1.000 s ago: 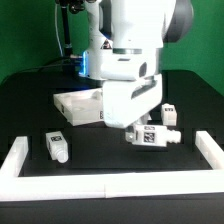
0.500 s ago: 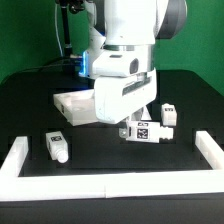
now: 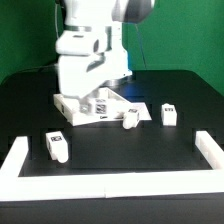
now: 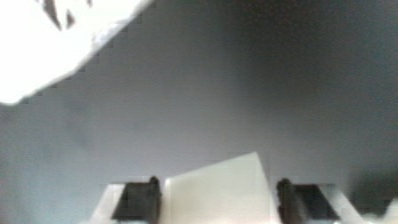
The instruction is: Assemble one leg
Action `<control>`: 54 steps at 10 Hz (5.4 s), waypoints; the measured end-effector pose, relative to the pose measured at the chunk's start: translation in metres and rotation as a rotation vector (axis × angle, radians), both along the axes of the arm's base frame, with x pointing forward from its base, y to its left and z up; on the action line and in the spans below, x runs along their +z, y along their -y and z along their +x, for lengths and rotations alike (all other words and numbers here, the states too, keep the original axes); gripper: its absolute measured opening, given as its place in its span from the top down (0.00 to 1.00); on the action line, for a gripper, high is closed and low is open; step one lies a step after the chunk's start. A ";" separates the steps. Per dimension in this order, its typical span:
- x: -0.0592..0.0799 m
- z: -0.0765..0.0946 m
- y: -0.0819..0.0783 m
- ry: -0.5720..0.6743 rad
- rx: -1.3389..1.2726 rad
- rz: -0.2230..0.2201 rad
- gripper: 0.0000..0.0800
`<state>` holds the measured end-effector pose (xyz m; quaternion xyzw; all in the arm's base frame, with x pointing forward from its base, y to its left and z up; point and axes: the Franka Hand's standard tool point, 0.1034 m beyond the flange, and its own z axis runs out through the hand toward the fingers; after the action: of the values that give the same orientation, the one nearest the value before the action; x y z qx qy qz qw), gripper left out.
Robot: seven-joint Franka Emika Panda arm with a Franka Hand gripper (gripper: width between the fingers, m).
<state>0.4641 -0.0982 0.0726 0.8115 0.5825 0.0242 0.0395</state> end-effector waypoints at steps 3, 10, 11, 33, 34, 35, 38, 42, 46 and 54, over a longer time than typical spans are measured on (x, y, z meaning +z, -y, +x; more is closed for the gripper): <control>-0.001 -0.006 0.016 -0.004 -0.038 0.002 0.60; -0.030 -0.069 0.084 -0.086 -0.013 0.005 0.60; -0.041 -0.078 0.093 -0.093 -0.019 0.008 0.60; -0.027 -0.065 0.106 0.023 -0.290 -0.014 0.19; -0.017 -0.062 0.091 0.042 -0.406 0.000 0.19; -0.007 -0.056 0.077 0.032 -0.505 0.015 0.19; -0.008 -0.052 0.067 0.034 -0.493 0.016 0.19; -0.006 -0.062 0.032 0.028 -0.710 0.046 0.19; -0.013 -0.075 -0.003 0.007 -0.915 0.068 0.19; -0.017 -0.133 0.030 -0.093 -1.219 0.084 0.19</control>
Offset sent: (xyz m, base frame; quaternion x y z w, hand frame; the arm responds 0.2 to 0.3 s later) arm 0.0000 0.0000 0.0000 0.0000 0.0000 0.0000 1.0000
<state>0.3311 -0.1278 0.0554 0.9997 0.0131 -0.0152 -0.0112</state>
